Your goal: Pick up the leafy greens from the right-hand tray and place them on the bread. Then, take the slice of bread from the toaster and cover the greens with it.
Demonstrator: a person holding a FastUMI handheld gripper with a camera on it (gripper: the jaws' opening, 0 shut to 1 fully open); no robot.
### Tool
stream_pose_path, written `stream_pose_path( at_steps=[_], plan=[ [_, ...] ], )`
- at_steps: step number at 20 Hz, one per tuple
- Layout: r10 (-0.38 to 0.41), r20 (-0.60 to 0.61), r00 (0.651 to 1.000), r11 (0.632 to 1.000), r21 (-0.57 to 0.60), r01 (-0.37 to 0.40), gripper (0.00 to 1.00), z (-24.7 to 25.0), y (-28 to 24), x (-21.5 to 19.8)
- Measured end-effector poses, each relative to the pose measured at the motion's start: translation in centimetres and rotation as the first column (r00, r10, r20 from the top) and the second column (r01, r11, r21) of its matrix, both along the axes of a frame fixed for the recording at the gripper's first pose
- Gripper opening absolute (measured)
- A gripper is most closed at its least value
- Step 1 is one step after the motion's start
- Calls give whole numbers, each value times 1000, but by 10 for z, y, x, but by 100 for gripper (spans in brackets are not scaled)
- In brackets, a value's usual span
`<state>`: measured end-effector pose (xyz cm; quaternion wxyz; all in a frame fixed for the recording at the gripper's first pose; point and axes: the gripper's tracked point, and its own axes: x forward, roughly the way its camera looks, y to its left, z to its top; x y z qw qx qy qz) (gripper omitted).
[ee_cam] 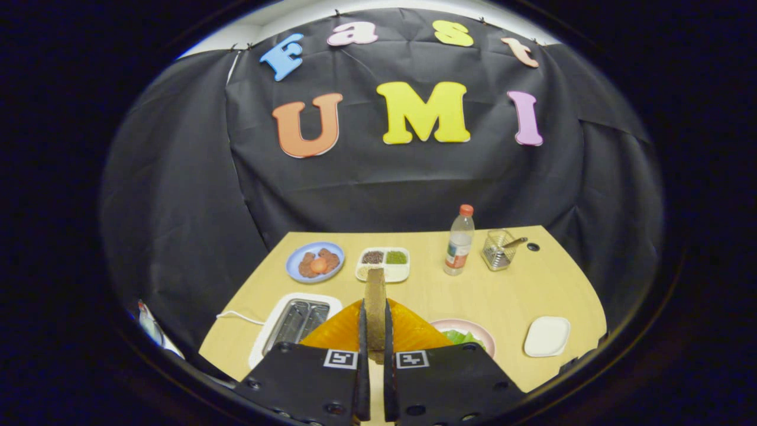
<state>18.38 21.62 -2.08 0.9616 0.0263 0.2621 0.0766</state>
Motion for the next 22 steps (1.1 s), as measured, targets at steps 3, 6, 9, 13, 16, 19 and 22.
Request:
stream_pose_path(
  at_steps=[3,6,9,13,16,19,22],
  plan=[
    [-1,-89,996,999,49,6,9,-49,-23,7],
    [28,-155,987,991,133,-7,9,-88,-42,10],
    [32,-174,984,985,171,-2,9,-113,-69,15],
    [-1,-159,987,987,160,27,9,-139,-105,22],
    [-13,-152,988,994,104,29,14,-162,-121,17],
    [-34,-149,988,996,81,47,22,-181,-131,15],
    [-80,-114,990,995,51,87,36,-182,-139,16]
  ],
)
